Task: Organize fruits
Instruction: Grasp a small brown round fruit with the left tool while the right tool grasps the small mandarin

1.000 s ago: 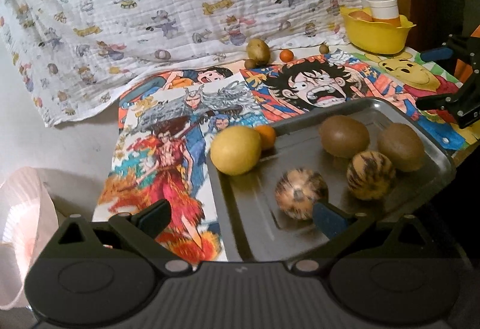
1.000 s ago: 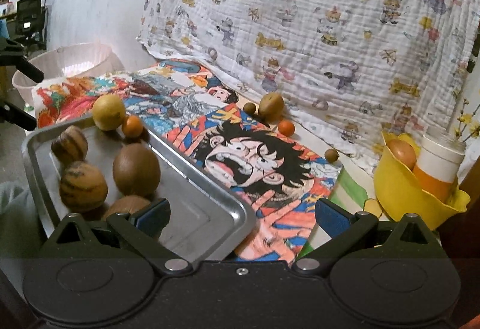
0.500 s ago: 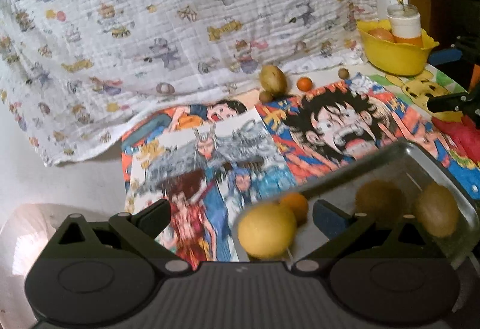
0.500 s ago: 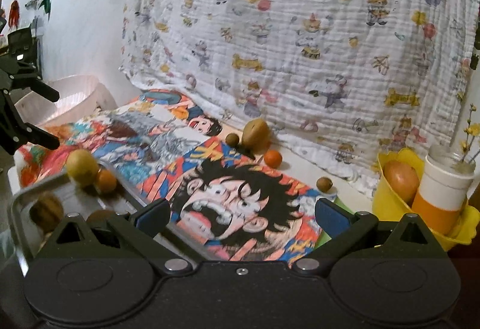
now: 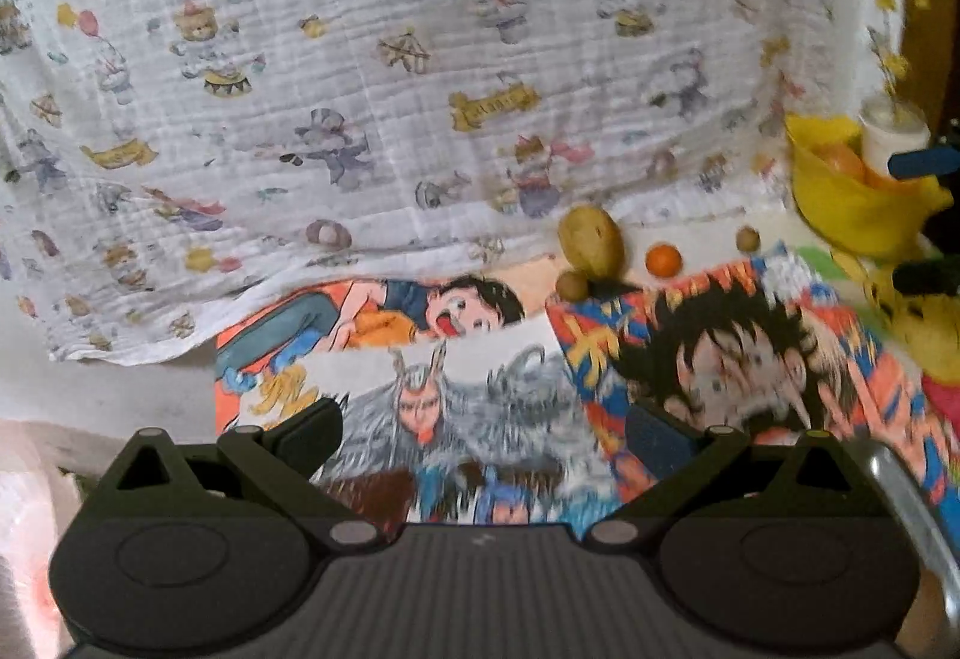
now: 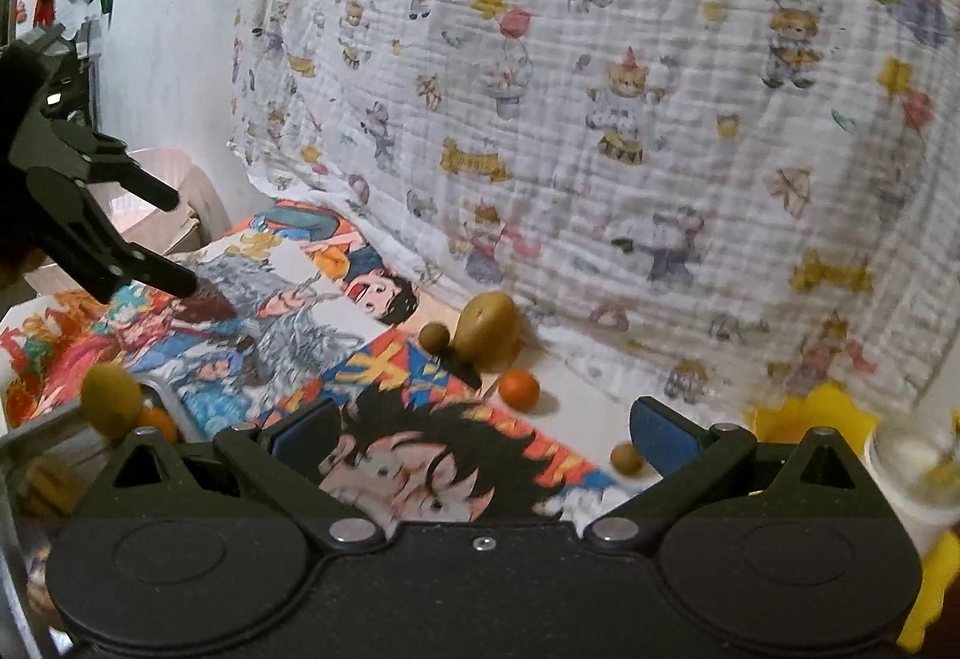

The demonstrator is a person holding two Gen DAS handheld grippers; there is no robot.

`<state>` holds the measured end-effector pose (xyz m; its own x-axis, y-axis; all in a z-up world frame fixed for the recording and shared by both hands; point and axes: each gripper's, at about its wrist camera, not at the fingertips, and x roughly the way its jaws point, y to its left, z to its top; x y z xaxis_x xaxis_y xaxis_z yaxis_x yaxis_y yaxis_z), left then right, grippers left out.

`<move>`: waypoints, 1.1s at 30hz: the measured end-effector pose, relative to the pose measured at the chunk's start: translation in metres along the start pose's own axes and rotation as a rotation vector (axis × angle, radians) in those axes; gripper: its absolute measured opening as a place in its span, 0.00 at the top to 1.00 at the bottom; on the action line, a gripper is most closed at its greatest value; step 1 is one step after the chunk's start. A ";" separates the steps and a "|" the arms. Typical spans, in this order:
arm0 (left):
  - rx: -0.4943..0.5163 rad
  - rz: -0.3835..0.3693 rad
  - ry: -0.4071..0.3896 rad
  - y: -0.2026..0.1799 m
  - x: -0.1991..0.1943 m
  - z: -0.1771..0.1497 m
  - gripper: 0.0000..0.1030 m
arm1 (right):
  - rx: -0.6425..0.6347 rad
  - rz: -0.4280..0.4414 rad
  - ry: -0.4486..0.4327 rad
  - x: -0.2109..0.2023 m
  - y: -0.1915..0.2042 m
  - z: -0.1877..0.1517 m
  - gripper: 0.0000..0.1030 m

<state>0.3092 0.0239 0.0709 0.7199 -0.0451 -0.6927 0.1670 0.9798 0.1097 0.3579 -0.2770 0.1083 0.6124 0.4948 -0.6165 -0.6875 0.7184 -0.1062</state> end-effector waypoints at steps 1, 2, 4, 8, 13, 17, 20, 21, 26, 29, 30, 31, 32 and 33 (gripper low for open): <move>-0.010 -0.007 -0.005 0.002 0.006 0.004 0.01 | -0.003 0.007 0.003 0.006 -0.003 0.004 0.01; -0.015 -0.015 -0.009 0.004 0.013 0.008 0.01 | -0.008 0.015 0.007 0.013 -0.007 0.008 0.01; -0.015 -0.030 -0.015 0.006 0.027 0.015 0.01 | -0.023 0.021 0.018 0.027 -0.011 0.012 0.01; 0.020 -0.057 -0.019 0.004 0.060 0.027 0.01 | -0.058 0.031 0.056 0.058 -0.019 0.013 0.01; 0.112 -0.088 -0.039 -0.006 0.098 0.032 0.01 | 0.007 0.057 0.100 0.090 -0.035 0.012 0.01; 0.176 -0.122 -0.053 -0.013 0.120 0.031 0.01 | -0.077 0.044 0.140 0.112 -0.032 0.007 0.01; 0.222 -0.137 -0.060 -0.017 0.133 0.031 0.01 | -0.180 0.039 0.173 0.127 -0.026 0.001 0.01; 0.238 -0.140 -0.061 -0.019 0.137 0.032 0.01 | -0.198 0.042 0.178 0.132 -0.025 -0.001 0.02; 0.271 -0.143 -0.067 -0.025 0.157 0.036 0.01 | -0.157 0.057 0.191 0.158 -0.028 -0.003 0.08; 0.258 -0.152 -0.062 -0.025 0.166 0.038 0.04 | -0.117 0.051 0.210 0.171 -0.033 -0.003 0.15; 0.255 -0.157 -0.060 -0.025 0.169 0.038 0.05 | -0.101 0.052 0.216 0.175 -0.035 -0.004 0.17; 0.252 -0.161 -0.059 -0.025 0.171 0.038 0.07 | -0.090 0.054 0.223 0.179 -0.037 -0.004 0.20; 0.250 -0.166 -0.059 -0.024 0.173 0.038 0.09 | -0.087 0.054 0.228 0.181 -0.038 -0.005 0.22; 0.248 -0.171 -0.059 -0.024 0.175 0.039 0.09 | -0.090 0.052 0.232 0.184 -0.038 -0.006 0.24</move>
<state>0.4570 -0.0152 -0.0250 0.7036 -0.2238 -0.6744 0.4434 0.8800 0.1706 0.4942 -0.2162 -0.0053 0.4768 0.3968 -0.7844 -0.7540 0.6433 -0.1328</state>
